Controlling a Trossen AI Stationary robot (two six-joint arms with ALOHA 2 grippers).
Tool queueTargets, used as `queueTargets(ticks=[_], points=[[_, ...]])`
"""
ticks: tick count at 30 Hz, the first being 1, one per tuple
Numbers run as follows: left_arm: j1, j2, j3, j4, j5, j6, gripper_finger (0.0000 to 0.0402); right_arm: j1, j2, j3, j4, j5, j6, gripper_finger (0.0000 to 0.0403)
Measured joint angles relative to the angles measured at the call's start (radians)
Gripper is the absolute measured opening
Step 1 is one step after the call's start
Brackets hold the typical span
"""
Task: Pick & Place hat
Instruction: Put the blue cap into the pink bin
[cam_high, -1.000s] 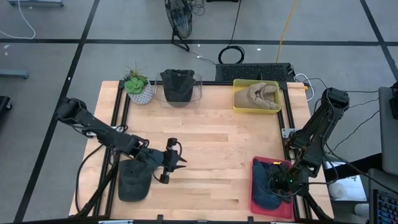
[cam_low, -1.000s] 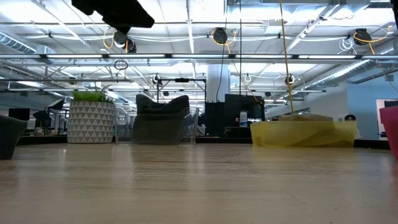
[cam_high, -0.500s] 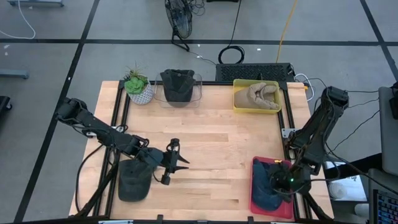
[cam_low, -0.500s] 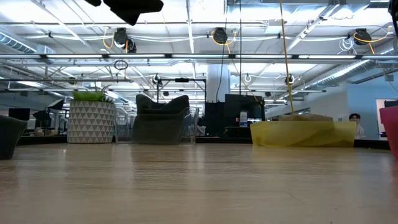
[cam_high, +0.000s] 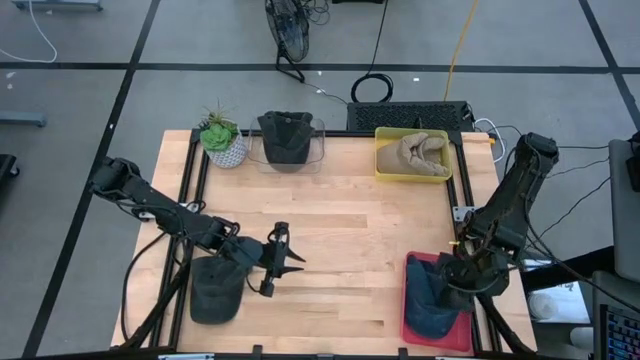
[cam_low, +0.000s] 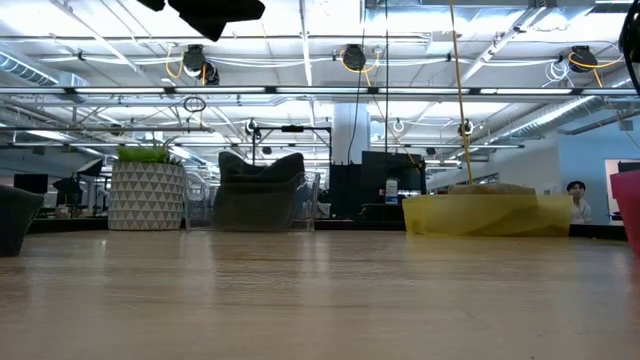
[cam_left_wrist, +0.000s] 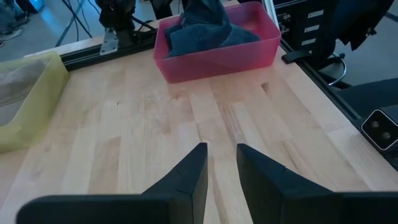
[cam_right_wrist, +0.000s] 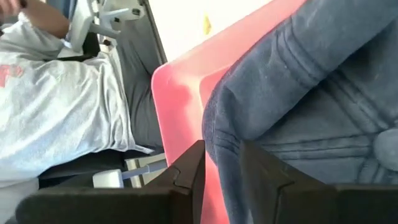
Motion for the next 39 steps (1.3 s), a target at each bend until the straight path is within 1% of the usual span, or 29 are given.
queueTargets(ticks=[4, 6, 8, 9, 11, 15, 17, 19, 21, 26, 30, 32, 34, 36, 39], points=[[0.008, 0.001, 0.0, 0.064, 0.0, 0.031, 0.0097, -0.026, -0.043, 0.0, -0.002, 0.0, -0.073, 0.0082], [0.026, 0.02, -0.001, 0.165, 0.001, 0.047, 0.0097, -0.042, -0.057, 0.0, -0.002, 0.003, -0.118, 0.0082], [0.046, 0.042, 0.0, 0.257, 0.003, 0.057, 0.0097, -0.054, -0.066, 0.001, -0.001, 0.03, -0.173, 0.0082], [0.057, 0.053, -0.001, 0.302, 0.013, 0.06, 0.0097, -0.06, -0.068, 0.005, -0.001, 0.053, -0.207, 0.0082], [0.085, 0.084, 0.001, 0.396, 0.071, 0.068, 0.0097, -0.066, -0.066, 0.019, 0.002, 0.12, -0.302, 0.0082], [0.142, 0.143, -0.001, 0.477, 0.174, 0.041, 0.0097, -0.082, -0.049, 0.054, 0.009, 0.267, -0.492, 0.0082], [0.165, 0.162, -0.001, 0.514, 0.198, 0.019, 0.0097, -0.1, -0.032, 0.076, -0.001, 0.29, -0.562, 0.0082], [0.182, 0.176, -0.001, 0.536, 0.216, 0.0, 0.0097, -0.119, -0.001, 0.11, -0.037, 0.288, -0.615, 0.0079], [0.192, 0.18, -0.001, 0.534, 0.223, -0.006, 0.0097, -0.135, 0.041, 0.159, -0.109, 0.285, -0.651, 0.0073], [0.193, 0.179, -0.001, 0.541, 0.223, -0.005, 0.0097, -0.164, 0.175, 0.36, -0.348, 0.283, -0.695, 0.0055], [0.188, 0.179, -0.001, 0.538, 0.223, -0.007, 0.0097, -0.177, 0.31, 0.555, -0.554, 0.268, -0.692, 0.0049], [0.183, 0.179, -0.001, 0.526, 0.223, -0.007, 0.0097, -0.191, 0.394, 0.639, -0.624, 0.244, -0.698, 0.0047], [0.177, 0.179, -0.001, 0.519, 0.223, -0.004, 0.0097, -0.217, 0.483, 0.692, -0.652, 0.225, -0.729, 0.0047], [0.171, 0.179, -0.001, 0.517, 0.223, -0.004, 0.0097, -0.253, 0.568, 0.705, -0.651, 0.184, -0.754, 0.0047], [0.163, 0.179, -0.001, 0.518, 0.223, -0.003, 0.0097, -0.304, 0.671, 0.702, -0.689, 0.022, -0.733, 0.0047]])
